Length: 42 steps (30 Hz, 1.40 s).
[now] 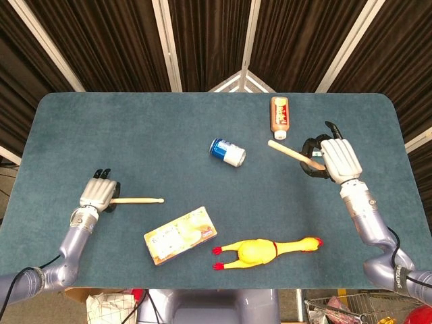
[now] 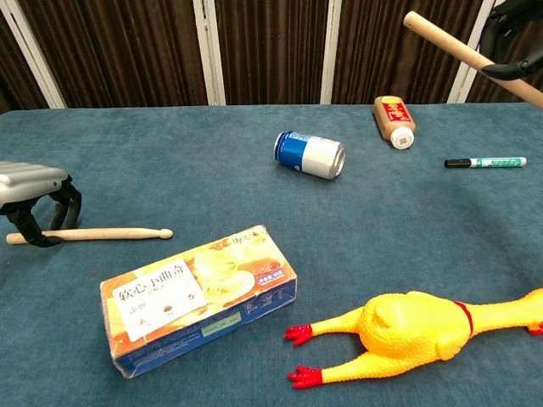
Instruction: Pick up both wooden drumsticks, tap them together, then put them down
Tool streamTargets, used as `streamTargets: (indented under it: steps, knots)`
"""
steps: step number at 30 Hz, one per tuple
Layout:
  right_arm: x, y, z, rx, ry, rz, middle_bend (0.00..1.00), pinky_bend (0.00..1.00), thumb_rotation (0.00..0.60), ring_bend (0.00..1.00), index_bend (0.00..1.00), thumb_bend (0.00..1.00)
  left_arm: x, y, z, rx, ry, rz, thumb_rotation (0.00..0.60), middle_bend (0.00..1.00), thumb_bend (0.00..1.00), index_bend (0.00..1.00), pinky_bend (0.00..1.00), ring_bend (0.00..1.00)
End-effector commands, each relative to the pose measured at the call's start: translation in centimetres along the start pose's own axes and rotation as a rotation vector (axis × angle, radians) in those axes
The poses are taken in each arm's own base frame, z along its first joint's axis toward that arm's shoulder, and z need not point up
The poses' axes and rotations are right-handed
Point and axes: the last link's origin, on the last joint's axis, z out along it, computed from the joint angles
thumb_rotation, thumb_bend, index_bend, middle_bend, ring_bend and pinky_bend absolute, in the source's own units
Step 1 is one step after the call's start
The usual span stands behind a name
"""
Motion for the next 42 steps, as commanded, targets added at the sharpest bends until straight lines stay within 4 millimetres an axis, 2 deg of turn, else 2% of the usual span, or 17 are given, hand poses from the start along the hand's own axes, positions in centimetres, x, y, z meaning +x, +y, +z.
streamTargets:
  steps: [1,7,42]
  knots:
    - [0.07,0.00,-0.20,-0.002,0.002,0.000,0.65,0.01,0.600,0.39,0.66,0.50,-0.04,0.11,-0.02,-0.001,0.001,0.006,0.600,0.52,0.44,0.52,0.00,0.05]
    - [-0.01,0.33,0.47,-0.009,0.003,-0.004,0.65,0.01,0.600,0.39,0.66,0.50,-0.15,0.24,-0.04,0.005,-0.003,0.030,0.600,0.53,0.45,0.53,0.00,0.06]
    - [0.02,0.44,0.51,-0.003,0.009,-0.016,0.66,0.01,0.600,0.40,0.66,0.50,-0.15,0.60,0.06,0.026,0.028,0.091,0.600,0.57,0.48,0.60,0.00,0.09]
